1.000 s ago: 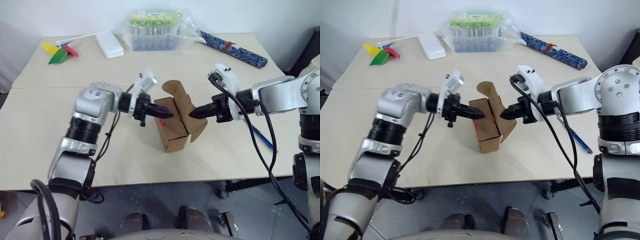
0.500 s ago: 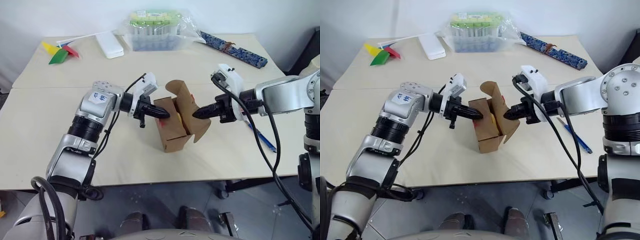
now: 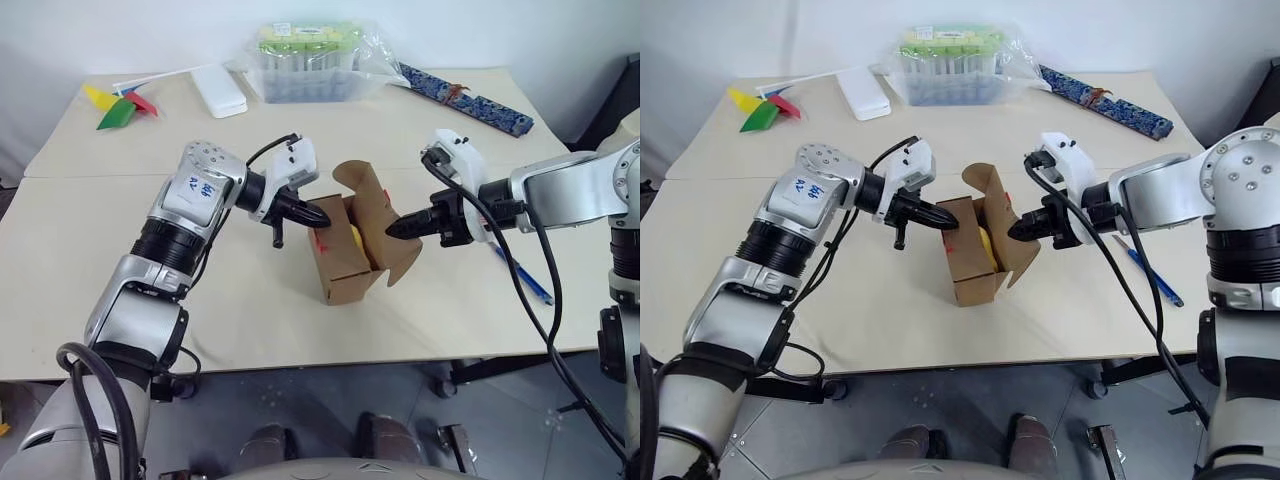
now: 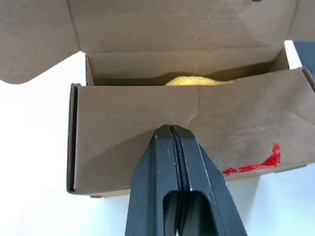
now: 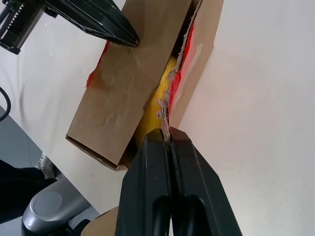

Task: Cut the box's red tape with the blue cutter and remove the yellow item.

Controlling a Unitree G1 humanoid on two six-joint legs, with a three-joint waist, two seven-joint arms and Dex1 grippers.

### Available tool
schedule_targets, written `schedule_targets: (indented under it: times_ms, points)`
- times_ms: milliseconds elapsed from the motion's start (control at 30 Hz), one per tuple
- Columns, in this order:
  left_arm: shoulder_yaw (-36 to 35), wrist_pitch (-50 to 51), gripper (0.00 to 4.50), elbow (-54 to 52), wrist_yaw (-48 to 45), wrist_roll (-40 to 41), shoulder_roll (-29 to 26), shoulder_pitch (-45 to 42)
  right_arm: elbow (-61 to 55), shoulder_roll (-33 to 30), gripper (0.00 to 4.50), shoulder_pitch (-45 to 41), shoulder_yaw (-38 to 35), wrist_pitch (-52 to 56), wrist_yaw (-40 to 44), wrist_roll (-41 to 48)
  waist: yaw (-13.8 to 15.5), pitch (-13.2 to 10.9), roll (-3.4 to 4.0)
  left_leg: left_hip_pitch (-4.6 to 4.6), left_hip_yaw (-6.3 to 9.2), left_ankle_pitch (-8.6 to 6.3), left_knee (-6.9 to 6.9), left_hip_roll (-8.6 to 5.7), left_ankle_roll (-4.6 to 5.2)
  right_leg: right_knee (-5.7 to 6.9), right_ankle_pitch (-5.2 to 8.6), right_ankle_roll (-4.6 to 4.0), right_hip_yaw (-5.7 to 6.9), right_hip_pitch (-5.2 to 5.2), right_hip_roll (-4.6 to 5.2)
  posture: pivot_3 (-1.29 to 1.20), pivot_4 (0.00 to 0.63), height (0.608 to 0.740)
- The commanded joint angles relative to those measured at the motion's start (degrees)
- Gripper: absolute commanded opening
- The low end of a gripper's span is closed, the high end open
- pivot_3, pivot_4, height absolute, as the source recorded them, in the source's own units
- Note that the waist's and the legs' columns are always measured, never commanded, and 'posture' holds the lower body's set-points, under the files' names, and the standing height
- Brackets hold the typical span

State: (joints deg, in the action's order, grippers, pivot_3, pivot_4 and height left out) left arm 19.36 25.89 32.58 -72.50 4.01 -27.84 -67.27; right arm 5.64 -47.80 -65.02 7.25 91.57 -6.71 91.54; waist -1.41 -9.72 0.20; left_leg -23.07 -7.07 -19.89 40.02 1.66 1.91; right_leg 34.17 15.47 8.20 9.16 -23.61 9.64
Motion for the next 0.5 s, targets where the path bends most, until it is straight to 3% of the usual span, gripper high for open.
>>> schedule_targets:
  times_ms: [33, 400, 500]
  points:
    - [5.62, 0.07, 0.00, 1.59, -2.28, -5.83, -2.48, 3.85, -0.28, -2.79, 0.03, -1.17, -0.40, 0.93, 1.78, -0.08, -0.01, 0.00, 0.00, 0.00, 0.01, 0.00, 0.00, 0.00, 0.00, 0.00, 0.00, 0.00, 0.00, 0.00, 0.00, 0.00, 0.150, 0.740]
    - [5.03, 4.03, 0.00, -8.52, -4.01, -5.86, -8.77, 11.07, -0.46, -8.65, 0.03, 6.89, -2.39, 0.93, 6.61, -5.28, 1.23, 0.21, 0.34, 0.35, -0.02, -0.01, -0.01, 0.01, 0.01, -0.01, 0.01, -0.01, -0.14, 0.27, 0.01, 0.00, 0.150, 0.740]
    - [3.59, 5.64, 0.00, -9.54, -2.31, -5.93, -7.98, 12.05, -0.68, -7.96, 0.03, 9.47, -2.97, 0.93, 8.02, -6.86, 2.23, -0.04, -0.01, -0.19, -0.02, 0.02, 0.26, -0.01, 0.05, 0.05, 0.01, -0.02, -0.20, -0.11, 0.01, 0.00, 0.150, 0.740]
